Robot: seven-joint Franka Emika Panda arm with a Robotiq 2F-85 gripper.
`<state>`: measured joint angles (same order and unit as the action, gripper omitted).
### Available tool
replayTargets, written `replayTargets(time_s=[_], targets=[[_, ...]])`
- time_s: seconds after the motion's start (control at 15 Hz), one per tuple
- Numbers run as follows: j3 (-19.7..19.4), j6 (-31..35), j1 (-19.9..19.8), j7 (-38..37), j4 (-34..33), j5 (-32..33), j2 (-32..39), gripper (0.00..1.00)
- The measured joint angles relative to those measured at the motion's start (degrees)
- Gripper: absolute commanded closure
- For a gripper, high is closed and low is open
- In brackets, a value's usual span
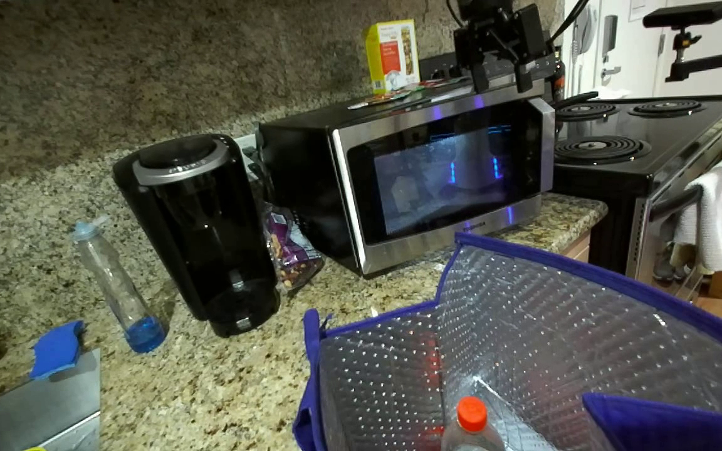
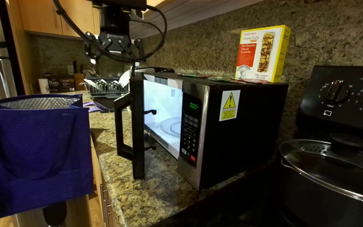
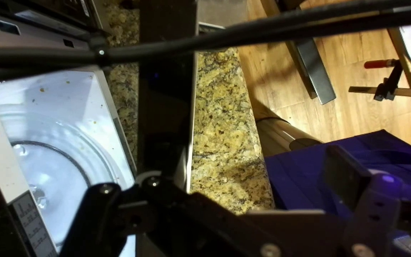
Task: Close the microwave door
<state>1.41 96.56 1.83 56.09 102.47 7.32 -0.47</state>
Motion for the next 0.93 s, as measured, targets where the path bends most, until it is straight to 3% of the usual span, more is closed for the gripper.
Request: replayTargets(time_s=[0.27,0.6,0.93], targets=[[0.5,0.9,0.0,-2.2,0.0,0.1,-0.4,0.00],[1.5,2.9,1.3,-10.7,0.5,2.6,-4.1,0.00],[1.7,2.6,2.3,-11.2,2.5,0.6,-5.6,0.00]])
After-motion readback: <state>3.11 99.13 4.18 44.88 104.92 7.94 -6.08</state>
